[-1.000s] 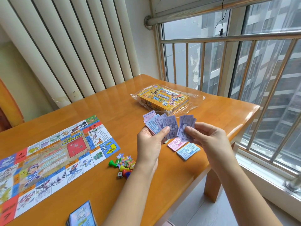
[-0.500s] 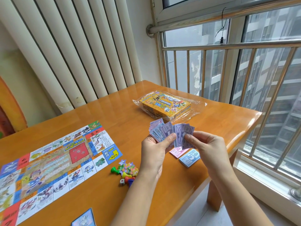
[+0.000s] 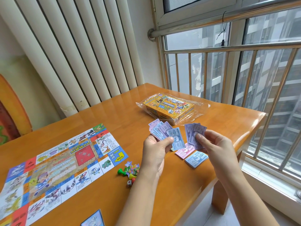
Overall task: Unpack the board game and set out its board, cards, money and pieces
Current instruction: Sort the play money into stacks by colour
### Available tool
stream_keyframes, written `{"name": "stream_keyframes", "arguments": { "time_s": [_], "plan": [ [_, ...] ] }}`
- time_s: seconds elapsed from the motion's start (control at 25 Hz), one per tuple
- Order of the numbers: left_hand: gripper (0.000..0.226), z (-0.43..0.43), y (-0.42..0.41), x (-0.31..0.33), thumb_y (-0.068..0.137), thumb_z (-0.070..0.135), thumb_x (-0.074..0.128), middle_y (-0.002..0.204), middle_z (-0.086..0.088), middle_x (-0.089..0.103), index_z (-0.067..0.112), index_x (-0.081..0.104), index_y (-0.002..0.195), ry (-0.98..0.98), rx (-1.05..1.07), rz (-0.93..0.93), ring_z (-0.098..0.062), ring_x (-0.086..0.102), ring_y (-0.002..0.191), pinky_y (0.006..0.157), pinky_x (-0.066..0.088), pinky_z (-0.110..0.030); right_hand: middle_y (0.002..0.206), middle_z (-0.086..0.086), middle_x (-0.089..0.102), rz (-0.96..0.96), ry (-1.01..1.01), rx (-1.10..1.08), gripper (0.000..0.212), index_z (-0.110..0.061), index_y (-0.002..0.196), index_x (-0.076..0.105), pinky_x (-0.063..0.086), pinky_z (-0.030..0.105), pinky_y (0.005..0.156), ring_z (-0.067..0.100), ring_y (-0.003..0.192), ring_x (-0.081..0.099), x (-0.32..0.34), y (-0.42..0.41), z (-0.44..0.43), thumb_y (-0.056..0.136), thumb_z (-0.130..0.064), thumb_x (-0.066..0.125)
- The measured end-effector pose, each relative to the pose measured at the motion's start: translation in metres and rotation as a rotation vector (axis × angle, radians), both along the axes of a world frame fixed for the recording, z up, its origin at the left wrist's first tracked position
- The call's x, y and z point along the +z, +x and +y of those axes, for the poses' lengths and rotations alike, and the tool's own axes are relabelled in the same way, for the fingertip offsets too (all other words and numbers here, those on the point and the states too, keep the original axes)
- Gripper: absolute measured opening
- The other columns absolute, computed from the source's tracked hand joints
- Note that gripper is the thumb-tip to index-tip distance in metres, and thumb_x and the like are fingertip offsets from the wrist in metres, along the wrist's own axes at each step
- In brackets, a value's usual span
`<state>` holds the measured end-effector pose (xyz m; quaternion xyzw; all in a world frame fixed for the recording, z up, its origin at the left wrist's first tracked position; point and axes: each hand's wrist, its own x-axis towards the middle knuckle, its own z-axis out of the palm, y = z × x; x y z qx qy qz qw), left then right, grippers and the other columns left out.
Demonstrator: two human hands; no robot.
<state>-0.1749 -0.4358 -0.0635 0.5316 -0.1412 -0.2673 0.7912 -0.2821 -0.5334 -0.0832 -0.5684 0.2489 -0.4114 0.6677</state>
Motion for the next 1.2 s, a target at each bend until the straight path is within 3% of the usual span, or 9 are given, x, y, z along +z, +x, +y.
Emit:
{"name": "stream_keyframes", "arguments": {
  "time_s": [0.12,0.24,0.36,0.44,0.6,0.96,1.2],
  "plan": [
    [0.022,0.008,0.015,0.005,0.085,-0.014,0.055,0.083,-0.006,0.068,0.008,0.060,0.089,0.032,0.076,0.011,-0.011,0.068,0.067,0.058,0.056,-0.020,0.067,0.002,0.063,0.111,-0.171,0.079,0.014,-0.012,0.082,0.066,0.051,0.020,0.050,0.007,0.053,0.060,0.007,-0.002,0.005,0.090,-0.003,0.061],
    [0.013,0.021,0.035,0.007,0.088,-0.010,0.053,0.085,-0.014,0.066,0.002,0.057,0.088,-0.019,0.140,0.084,-0.020,0.066,0.071,0.056,0.057,-0.024,0.063,0.001,0.054,0.347,-0.440,0.097,0.012,-0.009,0.077,0.059,0.040,0.023,0.045,0.010,0.044,0.051,0.005,-0.001,0.012,0.087,-0.009,0.065],
    [0.018,0.031,0.051,0.006,0.091,-0.005,0.052,0.096,-0.022,0.065,-0.008,0.055,0.108,-0.080,0.150,0.216,-0.027,0.069,0.074,0.060,0.060,-0.031,0.068,-0.005,0.053,0.521,-0.759,0.027,0.011,-0.018,0.076,0.060,0.035,0.024,0.055,0.008,0.057,0.047,-0.001,0.004,0.022,0.085,-0.018,0.066],
    [0.024,0.031,0.053,0.002,0.093,-0.001,0.049,0.096,-0.019,0.067,-0.005,0.053,0.116,-0.086,0.129,0.279,-0.024,0.072,0.069,0.065,0.058,-0.033,0.079,-0.007,0.054,0.606,-0.871,0.040,0.009,-0.021,0.081,0.064,0.037,0.026,0.064,0.010,0.070,0.049,-0.001,0.009,0.030,0.089,-0.025,0.062],
    [0.026,0.031,0.041,-0.008,0.095,0.002,0.046,0.094,-0.016,0.068,-0.001,0.054,0.119,-0.060,0.079,0.384,-0.022,0.072,0.066,0.064,0.058,-0.033,0.099,-0.007,0.057,0.767,-0.979,0.083,0.026,-0.025,0.099,0.065,0.042,0.028,0.073,0.014,0.096,0.058,-0.003,0.023,0.045,0.096,-0.042,0.045],
    [0.023,0.029,0.038,-0.018,0.096,0.004,0.045,0.093,-0.018,0.068,-0.003,0.054,0.116,-0.043,0.069,0.423,-0.022,0.072,0.067,0.068,0.056,-0.031,0.097,-0.005,0.063,0.725,-0.904,0.121,0.015,-0.023,0.101,0.064,0.041,0.026,0.078,0.014,0.095,0.058,-0.016,0.037,0.050,0.092,-0.032,0.056],
    [0.020,0.028,0.038,-0.021,0.095,0.003,0.047,0.102,-0.020,0.067,0.000,0.055,0.113,-0.016,0.116,0.392,-0.022,0.070,0.072,0.069,0.052,-0.029,0.098,0.000,0.062,0.746,-0.909,0.119,0.011,-0.018,0.100,0.057,0.038,0.028,0.075,0.019,0.097,0.057,-0.019,0.051,0.056,0.094,-0.024,0.050]
  ]
}}
